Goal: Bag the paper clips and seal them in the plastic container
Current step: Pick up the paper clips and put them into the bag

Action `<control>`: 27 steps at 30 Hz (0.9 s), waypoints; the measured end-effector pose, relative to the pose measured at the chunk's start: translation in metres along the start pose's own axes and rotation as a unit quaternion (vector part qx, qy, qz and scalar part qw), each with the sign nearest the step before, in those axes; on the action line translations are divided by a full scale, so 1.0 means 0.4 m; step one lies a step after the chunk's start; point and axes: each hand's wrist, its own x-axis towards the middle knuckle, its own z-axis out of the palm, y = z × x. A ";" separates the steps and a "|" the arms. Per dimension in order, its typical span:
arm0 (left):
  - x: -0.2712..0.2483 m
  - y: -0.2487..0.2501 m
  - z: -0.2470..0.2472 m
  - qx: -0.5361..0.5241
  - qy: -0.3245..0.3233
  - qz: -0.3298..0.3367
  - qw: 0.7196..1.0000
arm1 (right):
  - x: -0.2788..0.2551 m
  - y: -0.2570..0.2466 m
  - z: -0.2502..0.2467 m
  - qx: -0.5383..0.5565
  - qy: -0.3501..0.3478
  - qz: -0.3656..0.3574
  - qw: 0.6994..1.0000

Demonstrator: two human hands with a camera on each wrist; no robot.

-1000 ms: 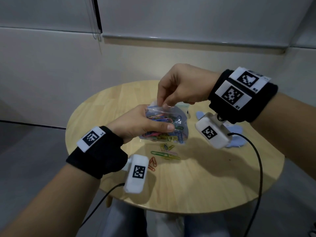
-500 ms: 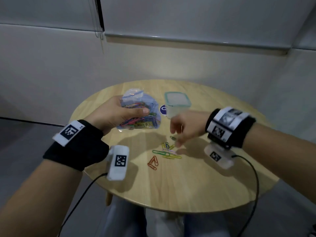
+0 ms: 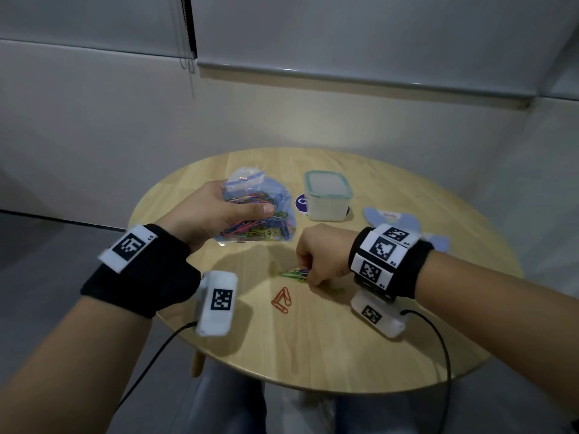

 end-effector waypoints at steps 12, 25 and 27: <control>-0.001 0.001 0.056 0.016 -0.071 -0.004 0.997 | -0.111 0.104 -0.204 0.224 0.183 0.009 0.957; -0.015 0.050 0.119 0.014 -0.120 0.015 0.993 | -0.117 0.020 -0.266 0.254 0.212 -0.074 0.941; -0.016 0.047 0.115 0.011 -0.115 0.018 0.993 | -0.129 0.020 -0.271 0.177 0.190 -0.047 0.965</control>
